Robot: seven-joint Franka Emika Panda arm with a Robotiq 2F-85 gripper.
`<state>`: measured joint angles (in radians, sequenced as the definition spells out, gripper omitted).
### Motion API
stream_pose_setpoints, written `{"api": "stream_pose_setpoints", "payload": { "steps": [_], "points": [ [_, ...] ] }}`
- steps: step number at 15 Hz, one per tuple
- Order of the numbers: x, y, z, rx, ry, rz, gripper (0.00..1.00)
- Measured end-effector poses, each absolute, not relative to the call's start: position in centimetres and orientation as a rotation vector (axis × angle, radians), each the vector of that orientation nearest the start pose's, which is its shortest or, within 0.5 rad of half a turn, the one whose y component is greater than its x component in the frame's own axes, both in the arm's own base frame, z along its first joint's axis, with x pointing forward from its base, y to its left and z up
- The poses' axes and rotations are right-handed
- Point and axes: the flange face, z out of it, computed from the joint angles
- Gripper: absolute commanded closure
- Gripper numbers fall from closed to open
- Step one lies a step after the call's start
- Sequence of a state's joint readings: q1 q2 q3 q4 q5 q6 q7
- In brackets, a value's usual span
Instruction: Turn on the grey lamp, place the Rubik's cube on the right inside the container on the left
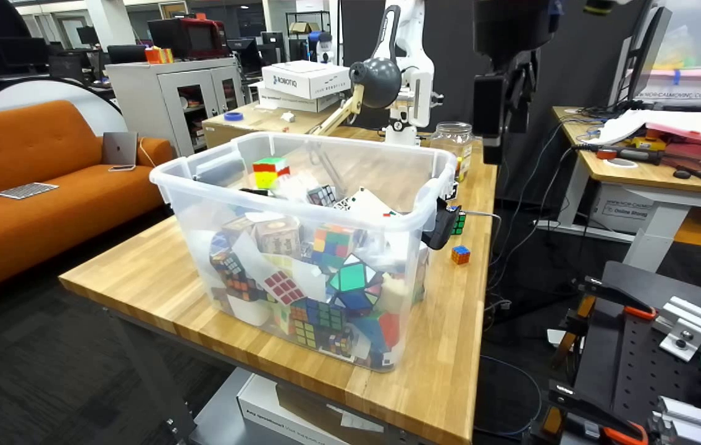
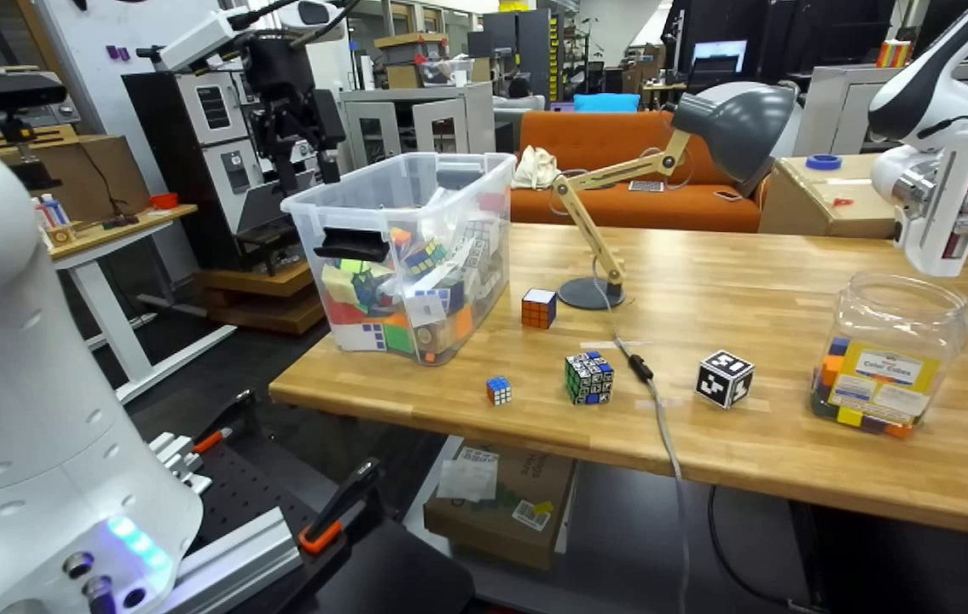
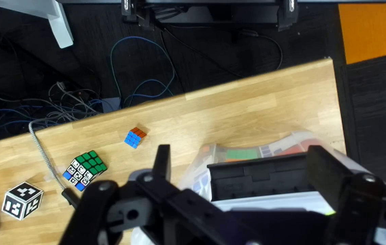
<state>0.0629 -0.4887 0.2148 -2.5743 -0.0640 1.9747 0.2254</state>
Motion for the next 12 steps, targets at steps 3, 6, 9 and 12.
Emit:
{"api": "stream_pose_setpoints", "payload": {
  "steps": [3,6,9,12],
  "points": [
    [37.9,6.2,43.3,-3.257,0.136,0.016,0.00],
    [38.4,0.3,45.0,-3.183,0.401,-0.053,0.00],
    [38.1,-1.3,45.7,-3.154,0.489,-0.077,0.00],
    [38.1,-0.7,45.6,-3.158,0.498,-0.076,0.00]
  ]
}}
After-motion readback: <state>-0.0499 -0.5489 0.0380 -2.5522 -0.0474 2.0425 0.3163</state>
